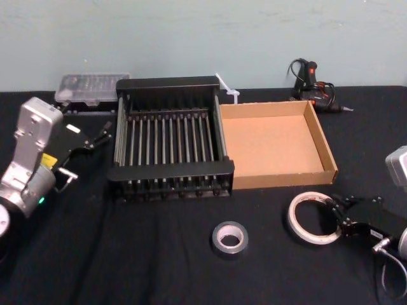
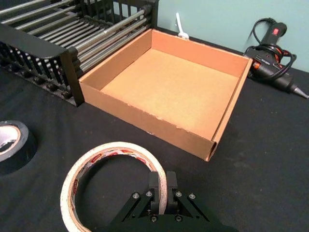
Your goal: Pick up the white tape and place it into the black box , Pick up the silver tape and place it into the brown box.
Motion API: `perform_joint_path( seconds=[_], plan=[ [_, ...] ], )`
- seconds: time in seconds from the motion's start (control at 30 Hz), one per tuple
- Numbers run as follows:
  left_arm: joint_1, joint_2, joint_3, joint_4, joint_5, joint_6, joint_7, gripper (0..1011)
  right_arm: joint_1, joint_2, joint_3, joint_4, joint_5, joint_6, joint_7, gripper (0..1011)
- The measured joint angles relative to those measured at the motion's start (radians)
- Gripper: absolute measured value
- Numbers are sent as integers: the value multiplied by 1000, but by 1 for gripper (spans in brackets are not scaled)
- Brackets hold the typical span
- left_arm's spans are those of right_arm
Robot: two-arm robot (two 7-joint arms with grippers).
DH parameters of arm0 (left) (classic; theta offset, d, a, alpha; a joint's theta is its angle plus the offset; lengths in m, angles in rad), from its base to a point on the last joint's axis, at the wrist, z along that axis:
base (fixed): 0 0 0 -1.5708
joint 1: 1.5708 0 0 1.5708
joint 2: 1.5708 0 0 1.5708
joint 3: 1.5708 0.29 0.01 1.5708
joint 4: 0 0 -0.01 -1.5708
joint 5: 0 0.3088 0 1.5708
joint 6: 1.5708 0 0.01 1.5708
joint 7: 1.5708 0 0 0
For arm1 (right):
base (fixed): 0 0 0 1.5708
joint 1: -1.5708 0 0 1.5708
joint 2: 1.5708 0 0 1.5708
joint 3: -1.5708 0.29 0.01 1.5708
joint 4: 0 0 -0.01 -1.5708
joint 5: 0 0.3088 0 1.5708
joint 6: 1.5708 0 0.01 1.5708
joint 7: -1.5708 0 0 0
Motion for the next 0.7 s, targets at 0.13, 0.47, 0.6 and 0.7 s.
perform_joint_path(
  seconds=[0.13, 0.47, 0.6, 0.7],
  plan=[
    [0, 0, 0, 0, 0, 0, 0, 1001, 5, -8, 5, -3, -2, -2, -3, 99],
    [0, 0, 0, 0, 0, 0, 0, 1001, 37, -30, 9, 2, -6, -7, -8, 98],
    [0, 0, 0, 0, 0, 0, 0, 1001, 55, -40, 9, 8, -7, -7, -9, 98],
    [0, 0, 0, 0, 0, 0, 0, 1001, 69, -48, 7, 13, -9, -5, -12, 98]
  ],
)
